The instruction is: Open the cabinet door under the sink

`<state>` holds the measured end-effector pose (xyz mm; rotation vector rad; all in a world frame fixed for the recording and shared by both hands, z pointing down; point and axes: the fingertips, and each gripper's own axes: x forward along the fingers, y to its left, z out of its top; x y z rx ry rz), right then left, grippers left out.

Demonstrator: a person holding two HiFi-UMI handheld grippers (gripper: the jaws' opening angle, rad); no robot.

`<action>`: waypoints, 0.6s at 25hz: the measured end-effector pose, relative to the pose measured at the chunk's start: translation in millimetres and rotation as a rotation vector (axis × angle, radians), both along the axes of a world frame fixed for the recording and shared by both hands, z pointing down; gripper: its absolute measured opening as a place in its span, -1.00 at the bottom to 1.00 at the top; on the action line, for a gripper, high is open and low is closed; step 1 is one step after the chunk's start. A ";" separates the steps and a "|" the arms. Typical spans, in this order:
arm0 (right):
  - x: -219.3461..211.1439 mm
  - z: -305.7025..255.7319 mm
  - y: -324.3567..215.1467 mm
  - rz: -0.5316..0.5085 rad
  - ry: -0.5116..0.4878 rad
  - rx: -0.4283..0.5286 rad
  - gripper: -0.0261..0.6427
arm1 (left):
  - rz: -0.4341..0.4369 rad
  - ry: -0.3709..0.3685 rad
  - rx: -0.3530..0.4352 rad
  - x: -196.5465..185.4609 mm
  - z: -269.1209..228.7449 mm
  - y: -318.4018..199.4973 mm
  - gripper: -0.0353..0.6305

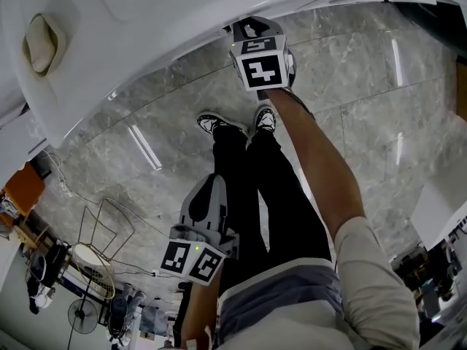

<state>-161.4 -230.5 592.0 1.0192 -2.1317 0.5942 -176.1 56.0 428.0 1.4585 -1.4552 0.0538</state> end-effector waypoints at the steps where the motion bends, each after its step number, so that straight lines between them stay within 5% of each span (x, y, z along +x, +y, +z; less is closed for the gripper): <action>1: 0.2 0.2 -0.3 0.004 0.003 0.003 -0.71 | 0.004 -0.003 -0.001 -0.2 0.4 0.8 -0.89; 15: 2.6 1.4 8.2 -0.046 -0.014 0.012 -0.75 | 0.010 -0.032 -0.037 0.3 14.1 19.4 -0.89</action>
